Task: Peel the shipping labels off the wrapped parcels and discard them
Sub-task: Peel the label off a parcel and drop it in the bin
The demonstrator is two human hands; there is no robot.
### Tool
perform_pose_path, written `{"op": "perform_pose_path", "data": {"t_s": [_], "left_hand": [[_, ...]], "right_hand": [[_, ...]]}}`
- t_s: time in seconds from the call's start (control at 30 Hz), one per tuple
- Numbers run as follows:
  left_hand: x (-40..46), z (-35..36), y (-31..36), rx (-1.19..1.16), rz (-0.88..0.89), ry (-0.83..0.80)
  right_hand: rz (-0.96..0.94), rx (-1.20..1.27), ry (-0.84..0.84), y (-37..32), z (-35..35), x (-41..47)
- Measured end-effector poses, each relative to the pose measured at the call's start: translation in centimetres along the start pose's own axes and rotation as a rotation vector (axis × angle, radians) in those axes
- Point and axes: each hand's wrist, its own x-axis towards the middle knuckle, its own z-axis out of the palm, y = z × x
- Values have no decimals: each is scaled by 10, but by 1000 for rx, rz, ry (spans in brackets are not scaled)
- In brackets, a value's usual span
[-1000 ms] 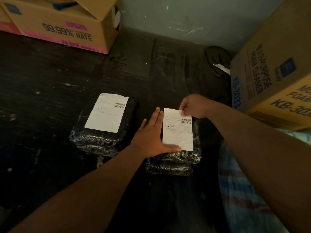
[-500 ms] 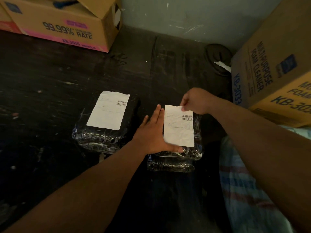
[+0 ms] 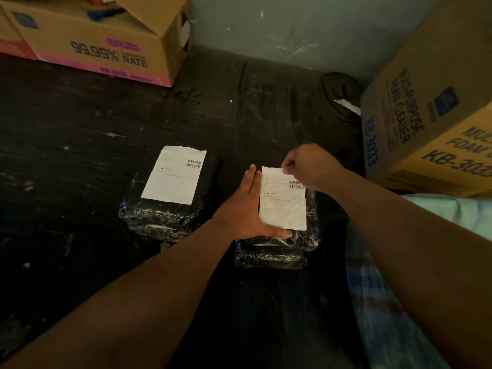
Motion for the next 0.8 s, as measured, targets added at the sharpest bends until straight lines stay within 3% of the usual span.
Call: {"op": "perform_pose_path", "data": {"t_s": [0.63, 0.8], "left_hand": [[0, 8, -14, -54, 59, -16], [-1, 5, -10, -38, 25, -23]], "right_hand": [[21, -141, 84, -9, 11, -4], [36, 144, 191, -10, -30, -13]]}}
